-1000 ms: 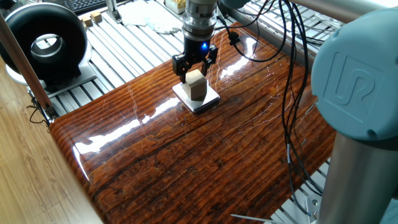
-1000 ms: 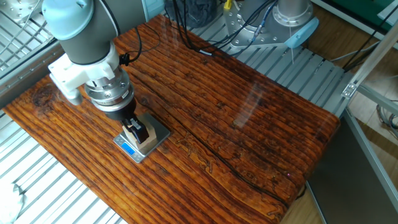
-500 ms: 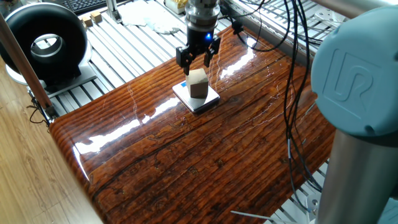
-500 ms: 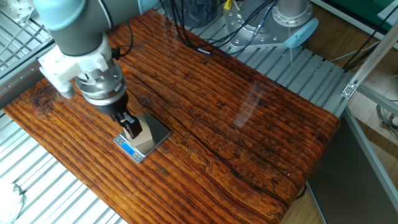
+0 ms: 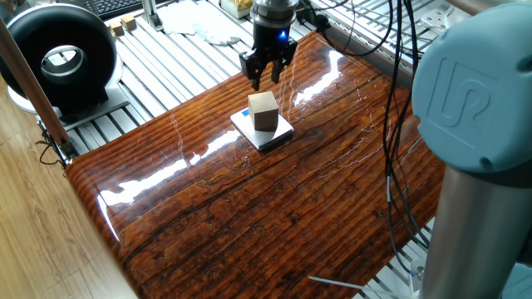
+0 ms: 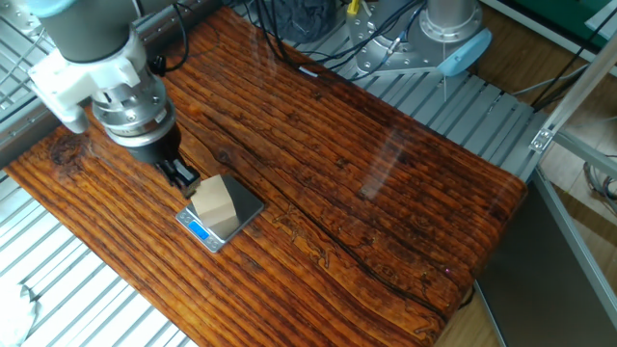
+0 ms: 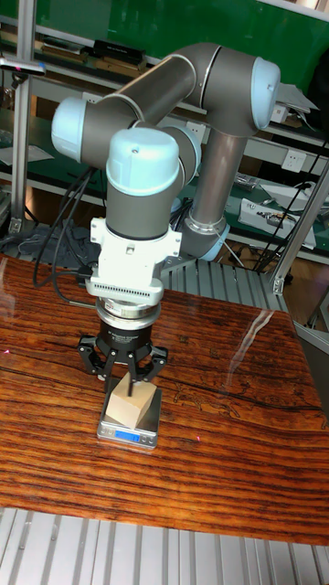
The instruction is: Place the block on the scale
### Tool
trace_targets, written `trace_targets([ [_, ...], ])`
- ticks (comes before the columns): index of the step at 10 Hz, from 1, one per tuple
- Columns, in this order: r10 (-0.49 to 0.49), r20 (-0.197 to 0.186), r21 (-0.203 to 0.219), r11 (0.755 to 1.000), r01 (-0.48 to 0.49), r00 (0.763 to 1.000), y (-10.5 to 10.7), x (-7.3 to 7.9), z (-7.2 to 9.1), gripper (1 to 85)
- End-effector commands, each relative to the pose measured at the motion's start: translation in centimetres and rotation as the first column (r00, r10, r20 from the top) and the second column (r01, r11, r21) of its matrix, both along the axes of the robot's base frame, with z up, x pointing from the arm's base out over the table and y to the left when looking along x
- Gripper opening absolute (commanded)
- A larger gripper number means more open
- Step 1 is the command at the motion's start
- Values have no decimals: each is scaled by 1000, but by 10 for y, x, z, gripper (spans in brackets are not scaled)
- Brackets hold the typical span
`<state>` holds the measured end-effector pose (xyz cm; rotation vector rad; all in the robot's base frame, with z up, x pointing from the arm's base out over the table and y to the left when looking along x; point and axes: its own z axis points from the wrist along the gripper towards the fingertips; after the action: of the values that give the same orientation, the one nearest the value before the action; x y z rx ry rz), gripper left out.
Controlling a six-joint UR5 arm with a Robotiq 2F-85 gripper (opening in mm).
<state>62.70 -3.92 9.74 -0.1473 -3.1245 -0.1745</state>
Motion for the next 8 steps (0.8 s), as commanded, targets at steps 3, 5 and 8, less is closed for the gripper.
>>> trace_targets([
  [3, -3, 10, 6, 1000, 3, 1000, -5, 6, 5, 227],
  [5, 10, 7, 0, 1000, -10, 1000, -10, 5, 6, 223],
  [8, 39, -8, -6, 999, -39, 999, -12, 2, 6, 240],
])
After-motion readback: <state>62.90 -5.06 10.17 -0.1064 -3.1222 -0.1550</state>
